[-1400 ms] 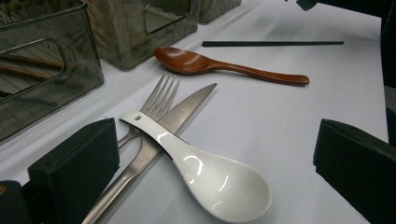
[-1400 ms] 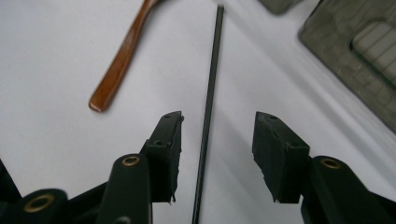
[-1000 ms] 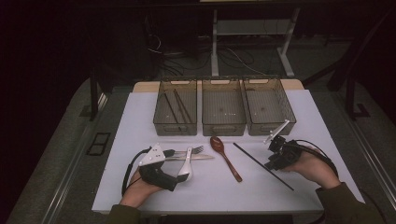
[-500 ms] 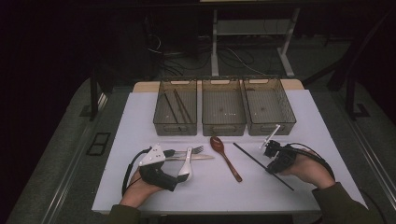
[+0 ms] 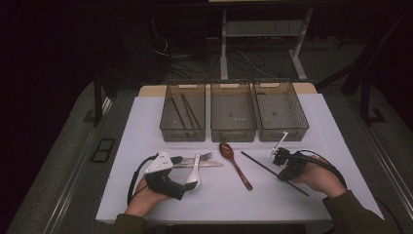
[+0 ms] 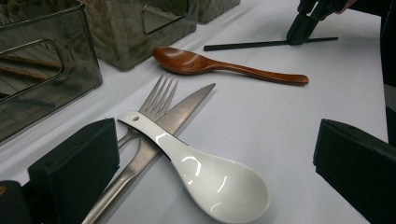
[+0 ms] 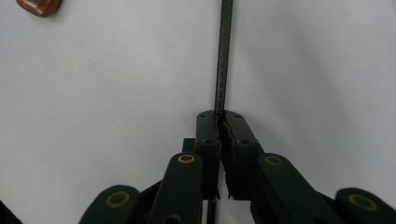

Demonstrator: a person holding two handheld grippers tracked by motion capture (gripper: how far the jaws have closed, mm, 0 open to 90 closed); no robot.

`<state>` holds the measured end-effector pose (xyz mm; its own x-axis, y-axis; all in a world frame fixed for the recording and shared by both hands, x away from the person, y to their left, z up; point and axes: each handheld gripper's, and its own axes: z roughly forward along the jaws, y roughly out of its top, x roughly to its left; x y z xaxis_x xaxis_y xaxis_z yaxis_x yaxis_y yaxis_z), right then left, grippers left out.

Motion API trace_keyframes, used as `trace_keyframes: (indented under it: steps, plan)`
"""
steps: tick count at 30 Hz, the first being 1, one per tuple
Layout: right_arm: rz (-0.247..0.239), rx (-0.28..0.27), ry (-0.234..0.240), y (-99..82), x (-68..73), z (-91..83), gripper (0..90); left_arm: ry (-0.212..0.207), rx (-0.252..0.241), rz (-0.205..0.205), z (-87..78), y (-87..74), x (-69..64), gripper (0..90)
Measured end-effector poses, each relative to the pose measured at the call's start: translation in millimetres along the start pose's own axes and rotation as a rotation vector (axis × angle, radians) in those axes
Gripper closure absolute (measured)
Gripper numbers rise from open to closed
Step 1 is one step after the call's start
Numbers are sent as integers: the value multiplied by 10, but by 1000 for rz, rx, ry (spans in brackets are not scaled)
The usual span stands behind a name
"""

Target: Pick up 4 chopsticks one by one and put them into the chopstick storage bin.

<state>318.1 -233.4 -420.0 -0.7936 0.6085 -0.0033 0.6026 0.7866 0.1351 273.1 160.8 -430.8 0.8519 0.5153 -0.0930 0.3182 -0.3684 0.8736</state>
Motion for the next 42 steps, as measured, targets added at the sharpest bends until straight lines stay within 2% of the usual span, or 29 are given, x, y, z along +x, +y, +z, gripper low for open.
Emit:
trace_keyframes:
  steps: [7,9,15,26,29,42]
  plan:
    - [6,-2,3,2,-8,2,854,0,-4,-2,-1,-1,2,0]
    - [27,-9,25,-4,-8,-3,854,0,-5,-1,-3,0,2,0]
    - [47,-39,34,-40,-47,-22,854,0,-3,0,-4,1,5,0]
    - [68,-188,99,-126,-160,-139,855,1,-2,-1,-5,0,5,0]
    - [74,-227,94,-148,-188,-180,855,0,-2,-1,-5,-1,5,0]
    - [84,-404,134,-231,-253,-371,855,1,-2,-2,-3,-2,6,0]
